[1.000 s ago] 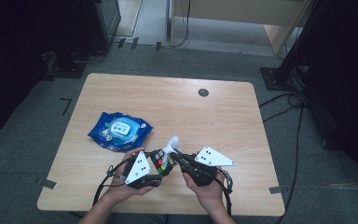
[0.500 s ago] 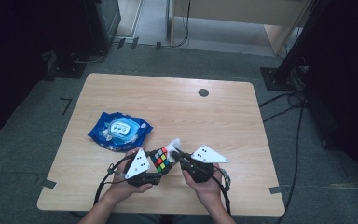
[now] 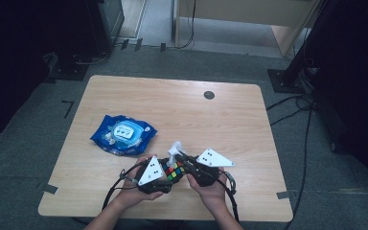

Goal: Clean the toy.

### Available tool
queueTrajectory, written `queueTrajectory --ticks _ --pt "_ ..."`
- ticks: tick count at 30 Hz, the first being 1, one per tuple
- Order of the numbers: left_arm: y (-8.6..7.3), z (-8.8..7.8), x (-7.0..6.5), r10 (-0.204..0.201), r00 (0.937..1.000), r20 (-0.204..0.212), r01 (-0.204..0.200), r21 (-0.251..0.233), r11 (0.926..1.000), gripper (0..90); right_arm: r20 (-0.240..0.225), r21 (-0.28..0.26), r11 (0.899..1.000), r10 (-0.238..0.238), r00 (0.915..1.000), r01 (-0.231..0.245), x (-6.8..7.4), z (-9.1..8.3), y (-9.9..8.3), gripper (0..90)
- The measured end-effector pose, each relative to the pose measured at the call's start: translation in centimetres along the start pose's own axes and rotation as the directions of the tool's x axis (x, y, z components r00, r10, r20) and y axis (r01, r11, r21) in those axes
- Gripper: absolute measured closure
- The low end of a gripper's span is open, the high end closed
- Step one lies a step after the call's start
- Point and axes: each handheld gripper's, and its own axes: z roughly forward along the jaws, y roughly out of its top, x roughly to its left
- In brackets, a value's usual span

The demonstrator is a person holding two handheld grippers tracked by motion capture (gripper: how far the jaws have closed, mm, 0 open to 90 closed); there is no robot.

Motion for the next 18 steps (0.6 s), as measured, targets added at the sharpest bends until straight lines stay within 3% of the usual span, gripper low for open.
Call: queueTrajectory --ticks 4,10,18 --pt "0.1 0.0 -0.2 0.021 0.9997 -0.009 -0.021 0.008 0.9998 34.1 0.004 0.000 0.999 0.036 0.9993 -0.036 -0.6 -0.2 -0.6 88.0" --pt "0.2 -0.4 -0.5 0.045 0.9988 -0.017 -0.045 0.010 0.9989 34.0 0.020 0.011 1.000 -0.010 0.9997 0.009 -0.3 -0.3 -0.8 87.6" --pt "1.5 -1.3 -1.2 0.059 0.9979 -0.027 -0.060 -0.032 0.9977 34.1 0.050 0.001 1.000 -0.019 0.9985 0.019 0.3 -1.8 -0.2 87.2"
